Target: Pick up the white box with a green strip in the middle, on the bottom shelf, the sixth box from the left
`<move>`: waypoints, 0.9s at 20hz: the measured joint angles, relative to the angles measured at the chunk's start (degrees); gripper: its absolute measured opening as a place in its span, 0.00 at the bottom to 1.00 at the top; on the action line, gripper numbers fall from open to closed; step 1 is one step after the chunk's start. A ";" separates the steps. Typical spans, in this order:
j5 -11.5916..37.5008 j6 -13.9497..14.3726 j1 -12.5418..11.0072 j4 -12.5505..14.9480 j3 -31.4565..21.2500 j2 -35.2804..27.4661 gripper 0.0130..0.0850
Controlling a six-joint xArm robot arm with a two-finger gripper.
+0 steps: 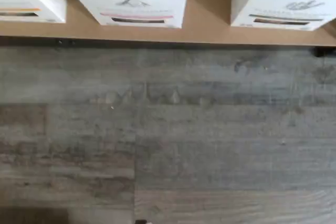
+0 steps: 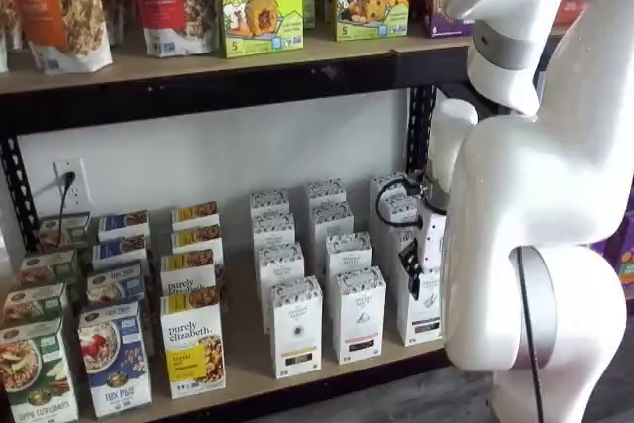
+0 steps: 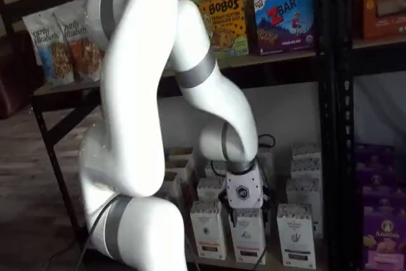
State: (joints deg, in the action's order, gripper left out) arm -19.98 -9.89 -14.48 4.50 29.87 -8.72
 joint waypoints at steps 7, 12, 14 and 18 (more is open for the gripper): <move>4.38 10.93 -2.83 14.13 7.52 -9.45 1.00; 4.95 14.10 -4.10 18.86 14.23 -15.98 1.00; 4.42 10.67 -4.17 15.42 16.61 -17.95 1.00; 2.90 8.77 -4.74 14.19 21.17 -21.43 1.00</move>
State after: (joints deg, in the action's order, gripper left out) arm -17.07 -1.12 -19.22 18.69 51.04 -30.15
